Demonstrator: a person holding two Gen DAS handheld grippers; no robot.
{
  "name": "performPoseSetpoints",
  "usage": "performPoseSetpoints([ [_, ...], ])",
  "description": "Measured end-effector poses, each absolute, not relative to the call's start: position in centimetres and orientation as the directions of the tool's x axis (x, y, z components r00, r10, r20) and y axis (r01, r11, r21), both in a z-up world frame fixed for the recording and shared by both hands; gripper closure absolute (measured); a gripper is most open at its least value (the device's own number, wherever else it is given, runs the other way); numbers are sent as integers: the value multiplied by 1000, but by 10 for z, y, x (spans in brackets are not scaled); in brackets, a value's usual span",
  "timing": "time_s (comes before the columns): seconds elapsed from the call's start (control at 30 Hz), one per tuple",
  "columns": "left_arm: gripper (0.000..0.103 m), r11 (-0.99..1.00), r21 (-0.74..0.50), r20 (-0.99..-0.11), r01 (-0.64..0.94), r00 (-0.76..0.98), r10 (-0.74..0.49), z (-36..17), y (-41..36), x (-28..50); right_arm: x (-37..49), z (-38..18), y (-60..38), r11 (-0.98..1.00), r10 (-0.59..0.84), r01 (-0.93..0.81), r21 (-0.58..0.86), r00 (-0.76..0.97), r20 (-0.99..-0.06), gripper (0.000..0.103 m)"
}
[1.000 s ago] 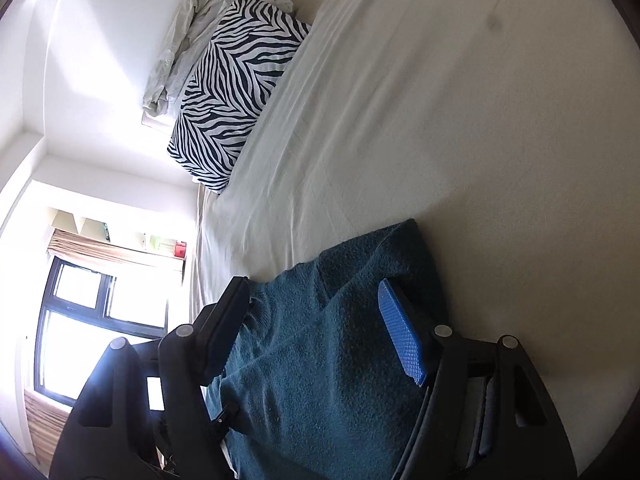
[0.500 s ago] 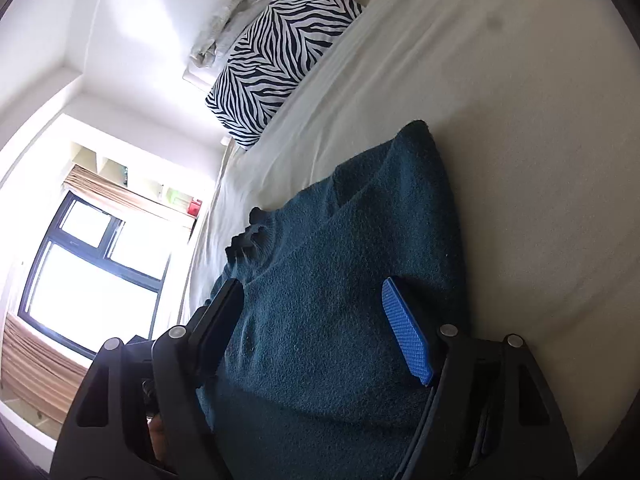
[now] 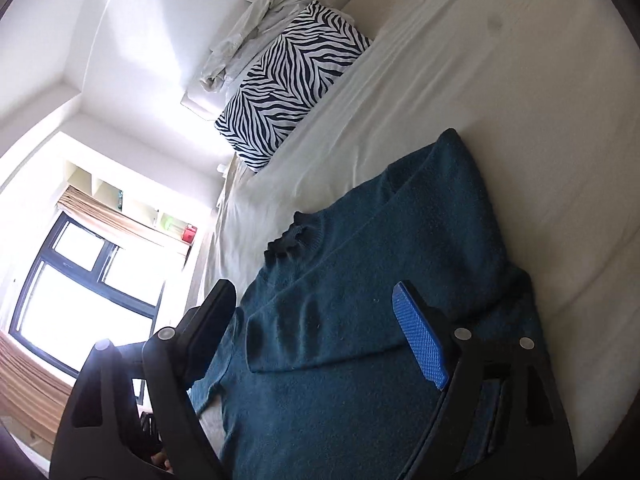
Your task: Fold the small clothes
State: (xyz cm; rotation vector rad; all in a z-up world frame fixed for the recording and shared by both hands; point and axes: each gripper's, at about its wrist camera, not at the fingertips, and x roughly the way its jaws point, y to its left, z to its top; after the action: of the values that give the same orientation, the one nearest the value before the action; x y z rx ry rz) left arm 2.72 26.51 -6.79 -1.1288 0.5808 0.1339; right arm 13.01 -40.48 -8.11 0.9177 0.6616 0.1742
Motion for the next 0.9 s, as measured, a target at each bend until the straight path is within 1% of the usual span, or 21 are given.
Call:
performPoseSetpoints([
  [0.07, 37, 338, -823, -520, -457, 845, -125, -80, 303, 9, 118, -78, -384, 595, 446, 111, 796, 778, -442, 22],
  [0.13, 36, 237, -850, -501, -469, 860, -94, -92, 332, -4, 106, -78, -364, 580, 479, 94, 809, 764, -432, 22],
  [0.2, 35, 168, -873, -477, -457, 873, -103, -104, 350, -3, 96, -81, -348, 555, 505, 88, 827, 754, -419, 22],
  [0.3, 36, 119, -898, -437, -425, 892, -112, -116, 362, 13, 84, -86, -331, 518, 529, 87, 851, 749, -399, 22],
  [0.33, 39, 99, -902, -429, -419, 897, -105, -119, 367, 17, 80, -86, -328, 514, 533, 85, 854, 748, -396, 22],
  [0.4, 49, 36, -915, -404, -402, 911, -80, -126, 381, 22, 74, -84, -326, 515, 530, 87, 853, 749, -397, 22],
  [0.43, 62, 2, -918, -396, -397, 916, -68, -131, 387, 25, 71, -83, -328, 511, 531, 85, 855, 751, -392, 22],
  [0.47, 85, -29, -912, -408, -410, 911, -60, -135, 392, 26, 68, -82, -329, 508, 530, 85, 857, 754, -388, 22],
  [0.5, 95, -41, -904, -423, -425, 905, -52, -135, 394, 28, 65, -79, -332, 508, 526, 84, 857, 758, -386, 22],
  [0.53, 96, -16, -902, -430, -431, 902, -43, -129, 393, 32, 65, -77, -335, 514, 520, 83, 854, 762, -386, 22],
  [0.6, 96, 152, -885, -449, -440, 893, -26, -97, 378, 44, 59, -73, -340, 529, 505, 84, 844, 768, -394, 22],
  [0.67, 96, 375, -830, -462, -412, 886, -48, -54, 329, 76, 57, -73, -344, 538, 501, 89, 838, 766, -403, 22],
  [0.73, 95, 560, -755, -472, -340, 875, -105, -19, 274, 102, 57, -77, -346, 535, 505, 94, 839, 760, -408, 22],
  [0.8, 95, 736, -633, -502, -239, 850, -156, 8, 201, 126, 58, -83, -348, 525, 509, 103, 845, 758, -409, 22],
  [0.9, 95, 929, -369, -565, -26, 800, -202, 18, 74, 150, 58, -94, -349, 502, 522, 116, 857, 750, -407, 22],
])
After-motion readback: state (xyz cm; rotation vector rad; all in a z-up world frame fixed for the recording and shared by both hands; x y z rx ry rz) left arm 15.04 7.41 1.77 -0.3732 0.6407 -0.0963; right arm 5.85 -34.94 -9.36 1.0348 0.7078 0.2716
